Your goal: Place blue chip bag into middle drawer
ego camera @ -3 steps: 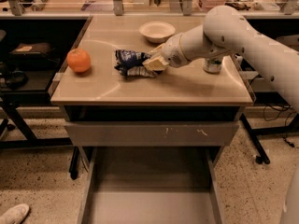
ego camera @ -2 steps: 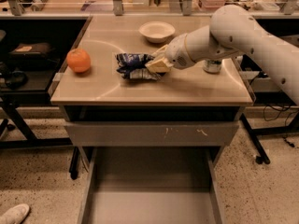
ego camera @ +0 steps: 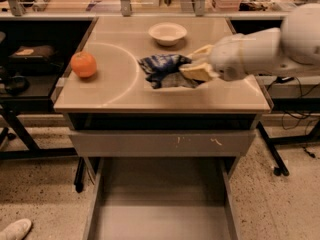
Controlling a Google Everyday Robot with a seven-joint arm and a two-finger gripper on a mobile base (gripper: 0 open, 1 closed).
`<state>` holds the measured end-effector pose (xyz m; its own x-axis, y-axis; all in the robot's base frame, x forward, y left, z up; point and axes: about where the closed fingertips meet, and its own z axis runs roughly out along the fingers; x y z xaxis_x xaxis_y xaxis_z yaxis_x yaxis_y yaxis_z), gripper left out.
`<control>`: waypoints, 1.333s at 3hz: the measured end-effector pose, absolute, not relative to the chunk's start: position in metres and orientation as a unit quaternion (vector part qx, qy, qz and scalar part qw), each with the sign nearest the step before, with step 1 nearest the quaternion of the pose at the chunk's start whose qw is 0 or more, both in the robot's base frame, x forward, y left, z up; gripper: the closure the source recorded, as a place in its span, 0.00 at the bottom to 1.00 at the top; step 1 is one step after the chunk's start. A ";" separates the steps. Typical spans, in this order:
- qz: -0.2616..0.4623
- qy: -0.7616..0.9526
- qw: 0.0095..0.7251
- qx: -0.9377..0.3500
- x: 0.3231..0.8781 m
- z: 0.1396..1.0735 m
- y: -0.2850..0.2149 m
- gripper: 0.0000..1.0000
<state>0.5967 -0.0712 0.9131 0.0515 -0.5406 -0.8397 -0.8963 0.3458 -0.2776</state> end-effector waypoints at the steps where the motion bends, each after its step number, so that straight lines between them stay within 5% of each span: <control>1: 0.155 0.669 0.495 -0.533 0.542 0.925 -0.115 1.00; 4: 0.146 0.682 0.495 -0.519 0.519 0.922 -0.129 1.00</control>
Offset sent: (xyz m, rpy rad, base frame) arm -0.0469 -0.0362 0.0114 -0.0154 -0.0353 -0.0410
